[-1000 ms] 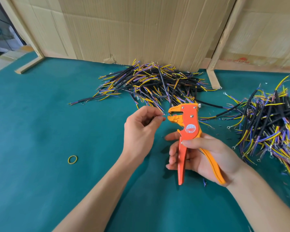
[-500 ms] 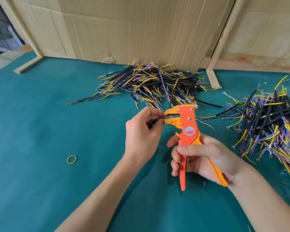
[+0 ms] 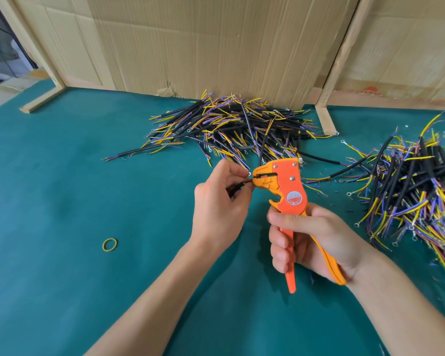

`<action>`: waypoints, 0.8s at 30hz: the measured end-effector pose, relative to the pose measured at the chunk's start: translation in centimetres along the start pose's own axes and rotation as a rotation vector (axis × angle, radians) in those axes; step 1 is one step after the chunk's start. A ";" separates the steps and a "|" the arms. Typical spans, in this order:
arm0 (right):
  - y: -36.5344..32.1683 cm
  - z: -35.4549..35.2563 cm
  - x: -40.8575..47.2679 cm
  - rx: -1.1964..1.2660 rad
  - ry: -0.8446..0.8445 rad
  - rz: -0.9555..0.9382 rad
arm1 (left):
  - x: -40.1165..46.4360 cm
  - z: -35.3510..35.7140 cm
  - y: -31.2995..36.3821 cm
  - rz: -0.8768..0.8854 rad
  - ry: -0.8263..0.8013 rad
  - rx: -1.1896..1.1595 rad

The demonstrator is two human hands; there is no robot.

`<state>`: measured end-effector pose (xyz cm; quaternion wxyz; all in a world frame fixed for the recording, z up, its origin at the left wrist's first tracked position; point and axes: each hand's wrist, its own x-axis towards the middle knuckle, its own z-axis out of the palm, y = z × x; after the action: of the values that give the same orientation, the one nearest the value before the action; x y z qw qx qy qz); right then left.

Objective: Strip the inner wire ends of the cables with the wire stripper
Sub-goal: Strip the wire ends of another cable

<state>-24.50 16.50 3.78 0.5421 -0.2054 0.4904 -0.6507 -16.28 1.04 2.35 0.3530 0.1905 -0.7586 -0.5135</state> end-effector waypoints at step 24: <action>-0.7 -2.0 -0.1 0.367 0.216 -0.138 | 0.4 -0.6 0.4 -0.158 -0.010 -0.062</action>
<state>-26.43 17.40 3.53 0.4691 -0.0655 0.4036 -0.7828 -16.08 0.59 2.96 0.3132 0.2359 -0.7267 -0.5640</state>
